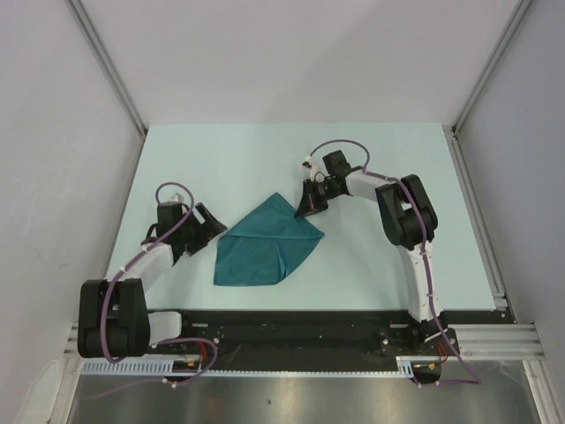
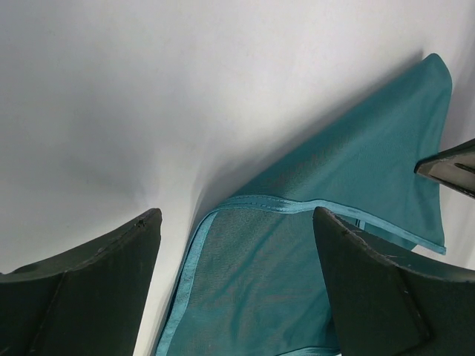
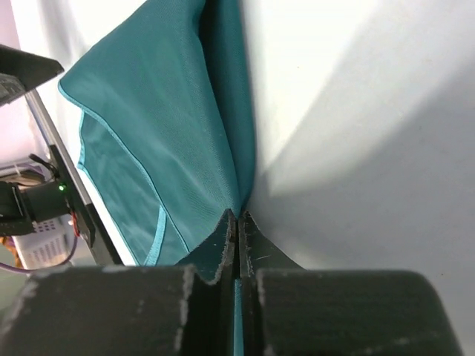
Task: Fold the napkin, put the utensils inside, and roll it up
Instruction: Fold the napkin
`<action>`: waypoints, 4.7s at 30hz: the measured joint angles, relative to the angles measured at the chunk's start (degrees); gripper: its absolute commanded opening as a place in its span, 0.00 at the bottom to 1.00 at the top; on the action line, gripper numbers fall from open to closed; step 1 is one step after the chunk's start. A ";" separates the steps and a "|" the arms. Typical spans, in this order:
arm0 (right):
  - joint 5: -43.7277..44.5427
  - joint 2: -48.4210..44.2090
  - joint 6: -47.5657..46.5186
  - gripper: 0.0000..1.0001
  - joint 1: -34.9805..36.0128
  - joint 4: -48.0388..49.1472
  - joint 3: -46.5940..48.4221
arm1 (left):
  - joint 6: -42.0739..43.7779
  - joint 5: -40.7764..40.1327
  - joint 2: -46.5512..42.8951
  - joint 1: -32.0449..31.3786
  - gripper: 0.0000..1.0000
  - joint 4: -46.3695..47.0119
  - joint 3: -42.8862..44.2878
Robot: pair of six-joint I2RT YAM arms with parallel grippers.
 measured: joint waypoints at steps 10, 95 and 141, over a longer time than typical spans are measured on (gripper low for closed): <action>2.91 -8.07 11.72 0.00 -3.67 12.09 -15.91 | 0.42 0.26 1.42 0.17 0.88 -0.70 3.32; 17.68 -37.24 24.41 0.66 -12.83 26.36 -49.86 | -2.54 -2.93 26.21 -7.63 0.00 1.92 20.35; 17.51 -38.34 35.15 0.51 2.36 27.23 -56.41 | 0.52 -5.92 11.37 -3.85 0.92 0.37 14.25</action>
